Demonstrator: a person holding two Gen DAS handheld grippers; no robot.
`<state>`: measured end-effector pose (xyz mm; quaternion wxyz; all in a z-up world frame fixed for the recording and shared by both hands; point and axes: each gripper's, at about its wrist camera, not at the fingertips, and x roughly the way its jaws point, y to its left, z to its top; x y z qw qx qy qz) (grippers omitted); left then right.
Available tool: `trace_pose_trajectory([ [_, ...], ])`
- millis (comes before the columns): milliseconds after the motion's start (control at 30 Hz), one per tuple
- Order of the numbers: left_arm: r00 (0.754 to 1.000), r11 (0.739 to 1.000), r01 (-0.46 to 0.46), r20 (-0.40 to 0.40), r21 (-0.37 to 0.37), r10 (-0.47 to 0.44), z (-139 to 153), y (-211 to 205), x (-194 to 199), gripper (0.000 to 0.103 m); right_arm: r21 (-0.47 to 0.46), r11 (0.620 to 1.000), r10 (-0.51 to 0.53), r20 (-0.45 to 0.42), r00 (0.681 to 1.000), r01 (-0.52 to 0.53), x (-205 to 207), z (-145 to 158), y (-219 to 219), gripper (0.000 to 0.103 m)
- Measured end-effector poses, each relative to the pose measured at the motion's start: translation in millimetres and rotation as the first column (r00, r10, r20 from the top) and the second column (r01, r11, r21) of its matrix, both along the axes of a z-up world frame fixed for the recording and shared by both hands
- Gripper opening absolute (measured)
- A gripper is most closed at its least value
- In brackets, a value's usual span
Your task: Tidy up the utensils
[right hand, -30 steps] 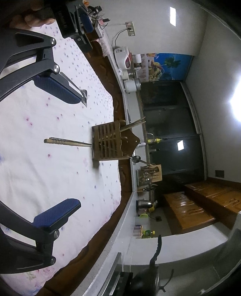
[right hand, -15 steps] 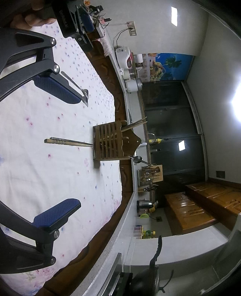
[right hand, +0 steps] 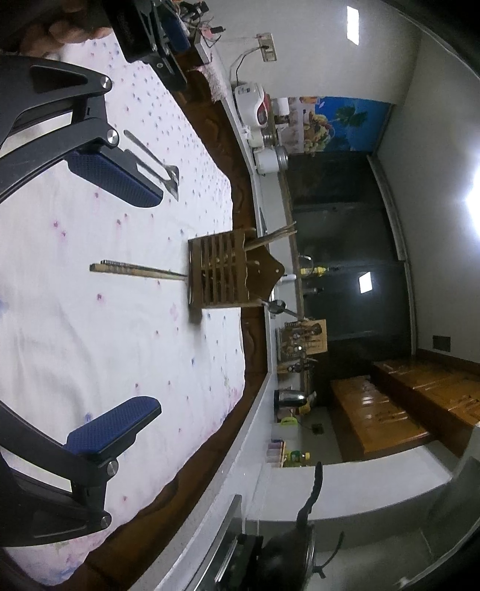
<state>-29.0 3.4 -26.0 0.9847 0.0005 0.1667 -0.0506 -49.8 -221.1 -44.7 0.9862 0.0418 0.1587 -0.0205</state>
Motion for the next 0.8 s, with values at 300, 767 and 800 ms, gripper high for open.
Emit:
trace_pose_trajectory([
  [300, 1.000, 1.000, -0.006, 0.001, 0.010, 0.006, -2.8, -3.6, -1.5, 0.102, 0.007, 0.999, -0.040, -0.015, 0.999, 0.040, 1.2, -0.6, -9.3, 0.103],
  [767, 1.000, 1.000, -0.026, 0.000, 0.008, 0.026, 2.9, -0.4, -4.1, 0.102, 0.004, 0.999, -0.032, 0.001, 0.999, 0.032, -3.5, 3.0, -5.2, 0.103],
  [800, 1.000, 1.000, -0.027, 0.004, 0.008, 0.027, 3.3, -0.1, -4.8, 0.102, 0.007, 0.999, -0.031, 0.000, 1.000, 0.031, -3.3, 3.1, -5.6, 0.103],
])
